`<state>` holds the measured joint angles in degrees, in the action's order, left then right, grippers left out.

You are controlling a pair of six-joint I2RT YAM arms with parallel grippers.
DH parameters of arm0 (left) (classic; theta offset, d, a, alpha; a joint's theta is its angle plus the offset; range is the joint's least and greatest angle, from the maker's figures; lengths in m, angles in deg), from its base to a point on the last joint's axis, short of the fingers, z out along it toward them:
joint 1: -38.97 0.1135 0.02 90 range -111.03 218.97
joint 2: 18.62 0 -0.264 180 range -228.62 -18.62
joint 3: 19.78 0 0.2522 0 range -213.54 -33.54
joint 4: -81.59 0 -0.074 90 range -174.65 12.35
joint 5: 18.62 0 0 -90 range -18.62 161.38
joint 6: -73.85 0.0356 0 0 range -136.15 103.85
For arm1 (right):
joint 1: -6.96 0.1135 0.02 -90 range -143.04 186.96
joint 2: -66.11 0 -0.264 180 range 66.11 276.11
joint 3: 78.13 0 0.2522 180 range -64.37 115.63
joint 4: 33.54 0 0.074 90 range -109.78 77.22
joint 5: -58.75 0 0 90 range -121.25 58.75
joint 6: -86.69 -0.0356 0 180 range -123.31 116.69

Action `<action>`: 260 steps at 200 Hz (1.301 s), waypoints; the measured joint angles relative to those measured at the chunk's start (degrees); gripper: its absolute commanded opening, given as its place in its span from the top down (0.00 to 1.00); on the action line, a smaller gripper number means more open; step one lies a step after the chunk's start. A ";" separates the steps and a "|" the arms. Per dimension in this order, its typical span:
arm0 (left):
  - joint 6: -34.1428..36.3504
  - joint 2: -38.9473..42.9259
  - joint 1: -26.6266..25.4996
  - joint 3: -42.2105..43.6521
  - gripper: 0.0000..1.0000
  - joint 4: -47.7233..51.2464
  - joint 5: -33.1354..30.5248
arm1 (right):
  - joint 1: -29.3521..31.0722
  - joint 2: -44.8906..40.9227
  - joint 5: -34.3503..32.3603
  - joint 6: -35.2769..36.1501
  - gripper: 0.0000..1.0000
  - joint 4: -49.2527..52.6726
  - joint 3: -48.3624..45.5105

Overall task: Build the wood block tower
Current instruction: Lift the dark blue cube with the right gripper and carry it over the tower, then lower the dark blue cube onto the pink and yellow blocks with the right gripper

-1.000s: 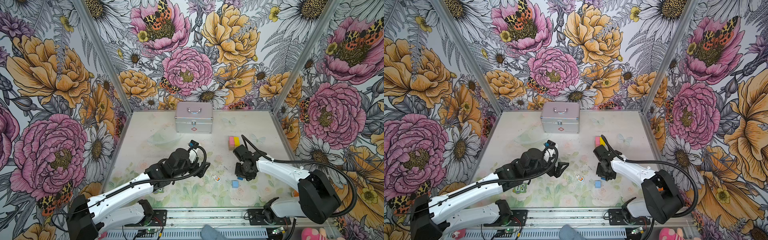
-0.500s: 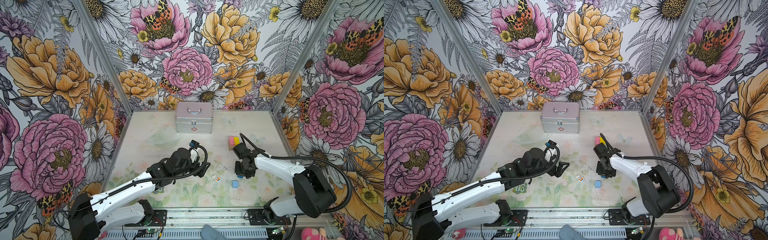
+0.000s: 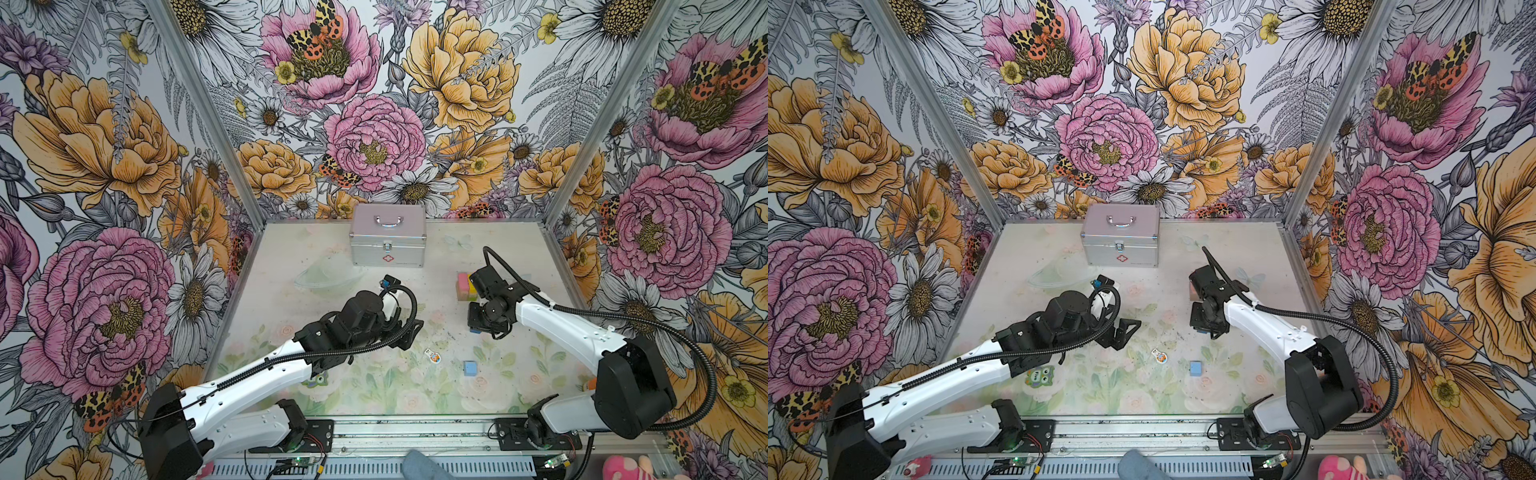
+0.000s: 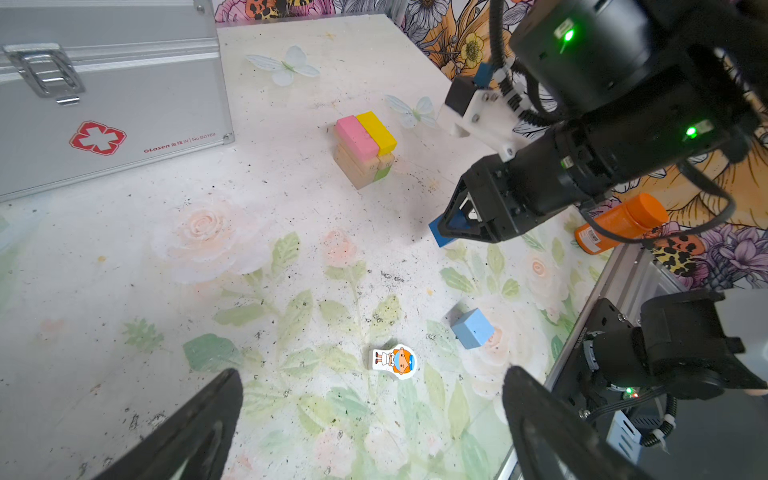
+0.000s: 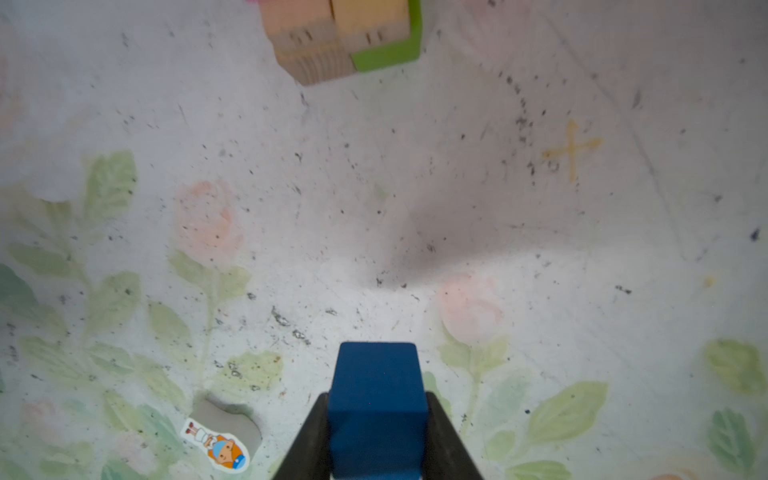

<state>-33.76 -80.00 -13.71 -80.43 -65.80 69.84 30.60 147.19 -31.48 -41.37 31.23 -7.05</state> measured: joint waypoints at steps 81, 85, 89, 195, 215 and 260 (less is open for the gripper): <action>0.20 -0.66 1.22 -1.99 0.01 1.68 -0.79 | -5.75 12.76 1.46 11.23 0.68 3.54 22.64; 0.20 -0.87 1.40 -2.21 0.01 1.75 -0.76 | -6.05 13.60 1.57 11.72 0.68 3.74 23.65; 0.22 -1.05 1.55 -2.36 0.01 1.79 -0.76 | -6.34 14.47 1.68 12.41 0.68 3.85 24.61; 0.68 -2.95 5.81 -4.44 0.01 2.34 -0.42 | -10.60 27.04 4.66 21.27 0.68 8.07 37.46; 0.68 -3.26 6.29 -4.44 0.01 2.32 -0.15 | -10.60 27.43 4.92 21.68 0.68 8.76 37.46; 0.68 -4.74 6.75 -4.46 0.01 2.32 0.37 | -10.60 27.71 5.07 22.36 0.68 8.92 37.46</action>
<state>-33.08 -84.75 -6.96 -84.89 -63.48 70.21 20.00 174.90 -26.41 -19.01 40.14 30.41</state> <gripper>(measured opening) 0.988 0.323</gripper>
